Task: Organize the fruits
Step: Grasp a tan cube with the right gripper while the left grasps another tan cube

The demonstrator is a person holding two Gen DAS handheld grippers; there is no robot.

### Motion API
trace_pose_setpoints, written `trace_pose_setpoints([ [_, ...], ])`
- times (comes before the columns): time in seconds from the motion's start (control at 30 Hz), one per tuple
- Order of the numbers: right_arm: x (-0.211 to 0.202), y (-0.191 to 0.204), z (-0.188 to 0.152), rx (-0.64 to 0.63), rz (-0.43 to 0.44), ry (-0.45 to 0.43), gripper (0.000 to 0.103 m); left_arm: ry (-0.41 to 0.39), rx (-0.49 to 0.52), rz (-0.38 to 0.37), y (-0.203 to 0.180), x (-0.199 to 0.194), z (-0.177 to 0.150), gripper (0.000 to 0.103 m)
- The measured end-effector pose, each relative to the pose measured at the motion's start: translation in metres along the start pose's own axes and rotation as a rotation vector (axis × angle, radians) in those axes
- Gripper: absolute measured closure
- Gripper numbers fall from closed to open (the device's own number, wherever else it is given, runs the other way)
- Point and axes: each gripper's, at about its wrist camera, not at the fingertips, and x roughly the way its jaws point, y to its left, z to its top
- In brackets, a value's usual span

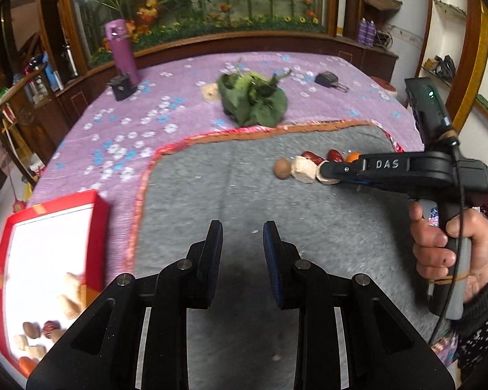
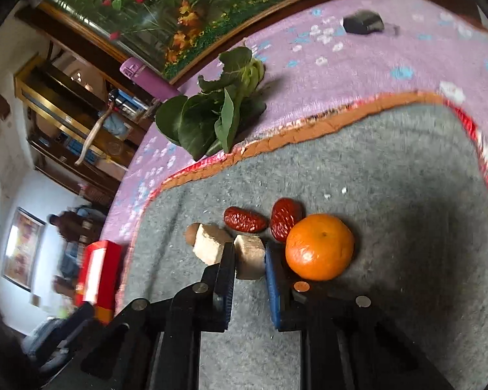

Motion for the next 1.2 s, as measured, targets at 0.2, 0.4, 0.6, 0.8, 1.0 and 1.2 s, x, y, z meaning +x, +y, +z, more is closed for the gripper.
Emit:
trace_pose_setpoints([
  [0.2,-0.018,-0.015,0.000,0.068,0.050,0.003,0.086,0.009,0.037,-0.045,-0.023,0.021,0.017,0.078],
  [0.4,-0.021,-0.035,-0.006,0.154,0.070,0.058,0.086,-0.011,0.164,-0.121,-0.051,0.043,0.042,0.078],
  [0.6,-0.023,-0.039,-0.007,0.178,0.086,0.060,0.086,-0.012,0.284,-0.166,-0.066,0.064,0.058,0.078],
  [0.8,-0.027,-0.045,-0.010,0.205,0.110,0.066,0.086,0.002,0.366,-0.185,-0.070,0.086,0.061,0.078],
  [1.0,-0.027,-0.048,-0.009,0.210,0.117,0.069,0.086,-0.015,0.351,-0.226,-0.060,0.086,0.057,0.079],
  [1.2,-0.026,-0.048,-0.008,0.221,0.128,0.072,0.086,0.051,0.372,-0.371,-0.058,0.059,0.028,0.079],
])
